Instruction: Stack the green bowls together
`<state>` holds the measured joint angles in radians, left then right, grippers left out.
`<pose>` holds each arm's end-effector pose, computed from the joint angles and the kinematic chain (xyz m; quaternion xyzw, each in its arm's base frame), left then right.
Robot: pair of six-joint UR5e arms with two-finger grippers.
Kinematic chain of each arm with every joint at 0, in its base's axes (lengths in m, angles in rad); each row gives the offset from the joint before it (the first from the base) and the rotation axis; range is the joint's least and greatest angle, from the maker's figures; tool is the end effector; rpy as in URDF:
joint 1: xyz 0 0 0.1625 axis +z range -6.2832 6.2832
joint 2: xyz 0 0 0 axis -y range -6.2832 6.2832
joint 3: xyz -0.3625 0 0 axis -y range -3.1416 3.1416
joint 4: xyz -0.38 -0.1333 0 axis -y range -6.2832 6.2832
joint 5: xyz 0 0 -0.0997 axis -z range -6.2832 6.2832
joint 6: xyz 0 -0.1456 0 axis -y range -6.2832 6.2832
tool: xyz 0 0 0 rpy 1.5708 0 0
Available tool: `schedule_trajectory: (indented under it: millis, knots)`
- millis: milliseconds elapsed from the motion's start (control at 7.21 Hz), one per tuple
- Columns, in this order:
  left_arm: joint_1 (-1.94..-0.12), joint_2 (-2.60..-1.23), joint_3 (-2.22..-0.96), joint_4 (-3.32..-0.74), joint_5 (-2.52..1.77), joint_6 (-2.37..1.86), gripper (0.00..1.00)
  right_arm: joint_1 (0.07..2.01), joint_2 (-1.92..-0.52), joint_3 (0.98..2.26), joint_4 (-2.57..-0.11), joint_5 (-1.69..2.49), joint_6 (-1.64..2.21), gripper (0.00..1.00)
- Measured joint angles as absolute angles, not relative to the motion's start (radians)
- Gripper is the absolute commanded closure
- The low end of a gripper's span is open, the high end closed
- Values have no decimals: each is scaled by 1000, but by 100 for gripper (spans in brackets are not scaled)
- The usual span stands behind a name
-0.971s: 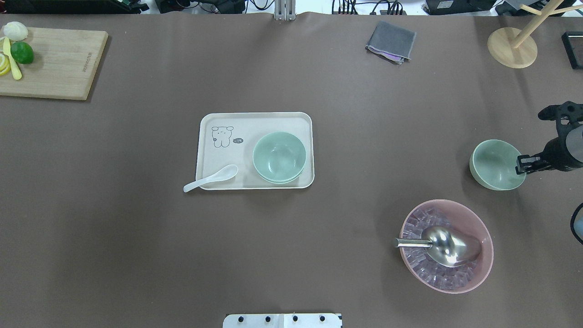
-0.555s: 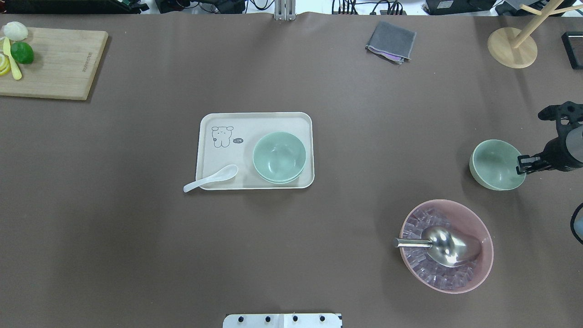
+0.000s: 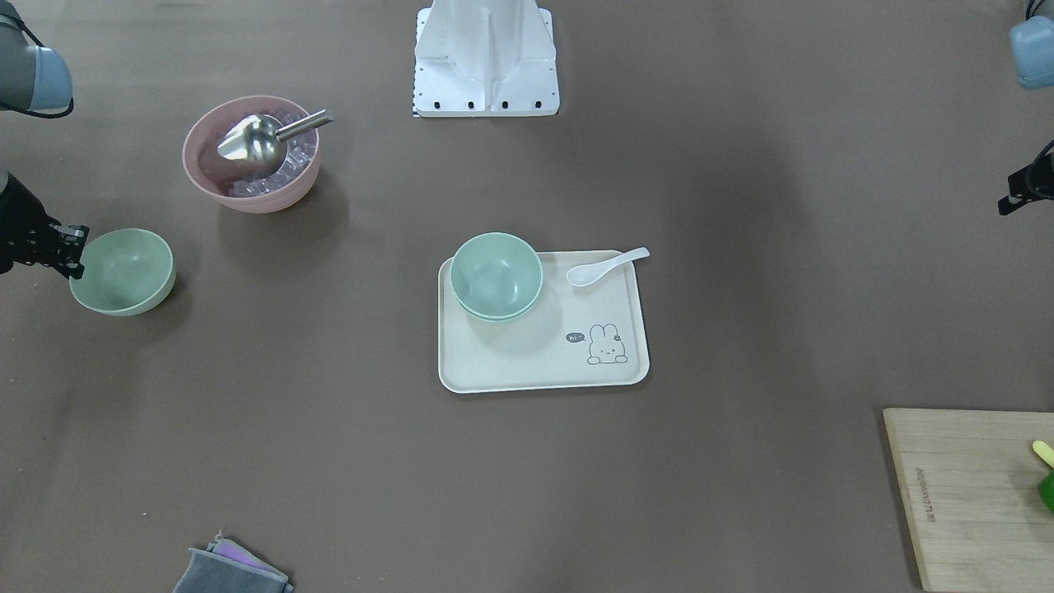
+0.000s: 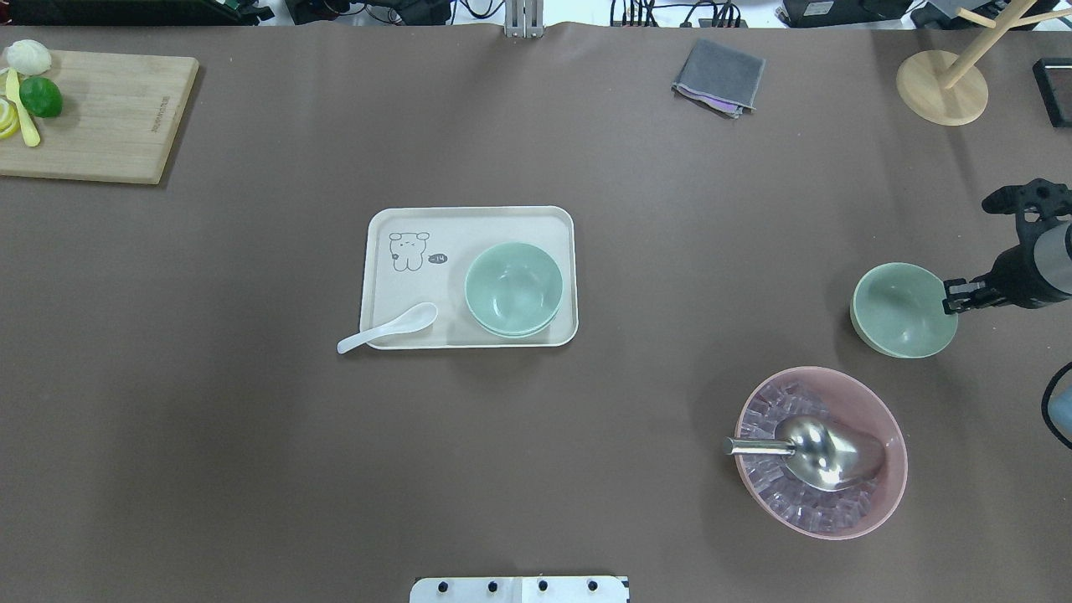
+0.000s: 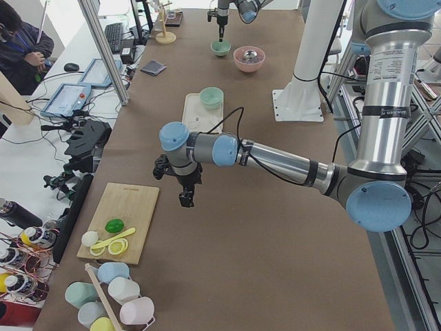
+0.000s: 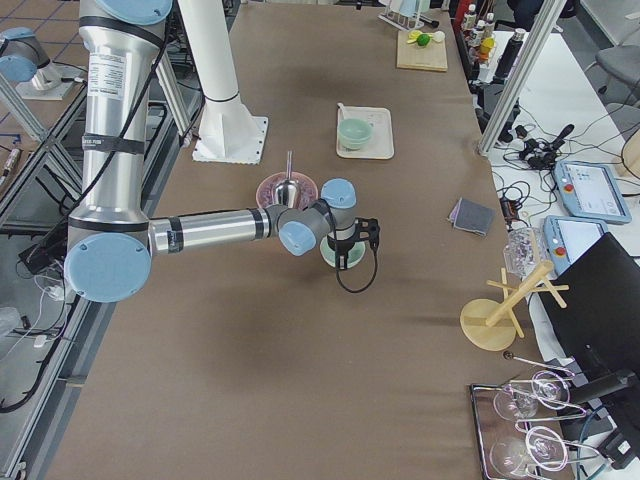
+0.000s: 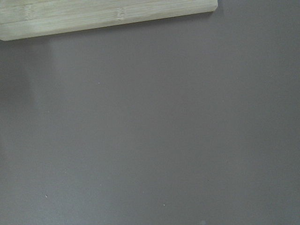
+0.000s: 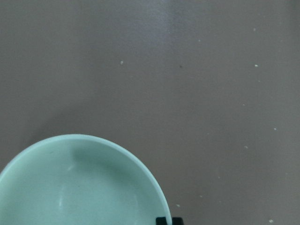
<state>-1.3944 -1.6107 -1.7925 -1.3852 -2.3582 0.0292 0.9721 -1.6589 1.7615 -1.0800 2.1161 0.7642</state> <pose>0.0561 -0.4865 0.5213 0.0068 0.3849 0.1092 0.9165 -0.2331 -0.4443 0.5321 0.0565 -0.3774 -0.0023 0.9243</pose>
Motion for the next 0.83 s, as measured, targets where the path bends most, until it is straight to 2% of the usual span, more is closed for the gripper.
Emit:
schedule_trajectory:
  millis: [139,555,833]
  knots:
    - [-1394,-1610,-1789,-1385,-2358,30,2,970,-1600,1767,-1116,2127,764,100]
    - [-1394,-1609,-1776,-1385,-2359,34,2,946,-1296,1786,-1399,2153,794,100]
    - [-1394,-1604,-1765,-1386,-2361,35,2,862,-1136,1796,-1456,2132,967,100]
